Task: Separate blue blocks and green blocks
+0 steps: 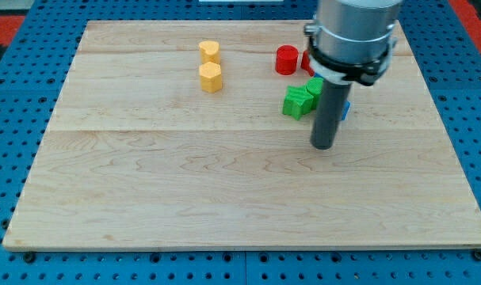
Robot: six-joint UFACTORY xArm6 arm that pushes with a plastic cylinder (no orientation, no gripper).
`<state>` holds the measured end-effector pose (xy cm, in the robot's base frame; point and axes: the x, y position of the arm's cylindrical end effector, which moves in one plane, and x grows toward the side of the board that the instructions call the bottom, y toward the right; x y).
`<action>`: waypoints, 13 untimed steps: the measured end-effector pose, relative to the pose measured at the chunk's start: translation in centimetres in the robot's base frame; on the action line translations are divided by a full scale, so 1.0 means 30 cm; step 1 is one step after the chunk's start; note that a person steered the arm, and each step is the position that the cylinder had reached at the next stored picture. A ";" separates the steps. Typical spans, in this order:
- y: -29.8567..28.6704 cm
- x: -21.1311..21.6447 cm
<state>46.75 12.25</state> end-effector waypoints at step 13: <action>-0.086 -0.250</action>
<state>39.25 9.66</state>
